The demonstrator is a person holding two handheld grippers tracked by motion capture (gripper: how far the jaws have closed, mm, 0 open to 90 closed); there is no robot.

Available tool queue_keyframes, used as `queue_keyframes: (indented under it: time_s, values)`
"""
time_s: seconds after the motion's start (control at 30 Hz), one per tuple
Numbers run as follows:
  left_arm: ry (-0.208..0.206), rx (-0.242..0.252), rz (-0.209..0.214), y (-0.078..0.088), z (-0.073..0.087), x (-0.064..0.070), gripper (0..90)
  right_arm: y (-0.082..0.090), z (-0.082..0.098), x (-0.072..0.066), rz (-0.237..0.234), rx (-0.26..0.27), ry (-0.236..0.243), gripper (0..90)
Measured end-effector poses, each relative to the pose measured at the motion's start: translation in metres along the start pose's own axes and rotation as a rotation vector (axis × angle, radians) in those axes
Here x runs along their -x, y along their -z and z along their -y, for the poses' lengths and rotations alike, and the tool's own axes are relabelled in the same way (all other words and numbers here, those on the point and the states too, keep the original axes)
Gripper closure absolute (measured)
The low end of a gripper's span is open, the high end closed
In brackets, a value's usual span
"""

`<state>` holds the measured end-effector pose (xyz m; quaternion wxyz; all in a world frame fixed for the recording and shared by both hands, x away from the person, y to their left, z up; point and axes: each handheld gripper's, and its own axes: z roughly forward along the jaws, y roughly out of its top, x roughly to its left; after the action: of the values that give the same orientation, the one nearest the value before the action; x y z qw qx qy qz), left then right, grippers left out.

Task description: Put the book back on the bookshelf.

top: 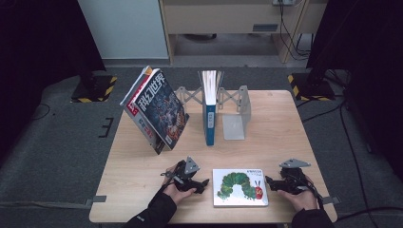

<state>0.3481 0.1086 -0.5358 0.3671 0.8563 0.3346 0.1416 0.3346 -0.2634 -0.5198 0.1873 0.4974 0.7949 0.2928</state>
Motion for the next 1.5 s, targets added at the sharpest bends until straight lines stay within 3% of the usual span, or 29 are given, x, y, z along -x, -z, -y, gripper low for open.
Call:
queue_keyframes:
  time_s: [0.13, 0.33, 0.47, 0.7, 0.8, 0.83, 1.07, 1.2, 1.27, 1.5]
  values:
    - [-0.004, -0.008, 0.003, -0.001, -0.001, 0.002, 11.4, -0.002, 0.004, -0.001, -0.032, -0.023, 0.006, 25.3]
    - [-0.01, -0.02, 0.016, -0.003, -0.002, 0.003, 6.2, -0.003, 0.003, -0.005, -0.054, -0.011, 0.037, 32.0]
    - [-0.002, -0.028, 0.007, -0.004, -0.003, 0.002, 2.8, -0.004, 0.002, -0.004, -0.062, -0.005, 0.024, 33.0]
    - [0.005, -0.036, -0.002, -0.005, -0.003, 0.002, 0.0, -0.004, 0.0, -0.005, -0.108, 0.007, 0.004, 42.7]
    - [0.011, -0.036, -0.012, -0.005, -0.003, 0.003, 0.0, -0.006, -0.001, -0.008, -0.12, 0.013, 0.002, 44.0]
    - [0.011, -0.036, -0.013, -0.005, -0.003, 0.003, 0.1, -0.006, -0.003, -0.008, -0.119, 0.012, 0.023, 45.5]
    - [0.012, -0.036, -0.013, -0.005, -0.003, 0.003, 0.3, -0.011, -0.006, -0.006, -0.128, 0.022, -0.007, 45.0]
    - [0.012, -0.035, -0.015, -0.005, -0.003, 0.003, 0.2, -0.01, -0.01, -0.005, -0.124, 0.053, -0.062, 40.7]
    - [0.012, -0.035, -0.015, -0.005, -0.003, 0.003, 0.2, -0.006, -0.011, -0.009, -0.15, 0.091, -0.084, 40.0]
    - [0.013, -0.035, -0.015, -0.005, -0.003, 0.003, 0.2, -0.011, -0.012, -0.022, -0.238, 0.067, -0.082, 43.3]
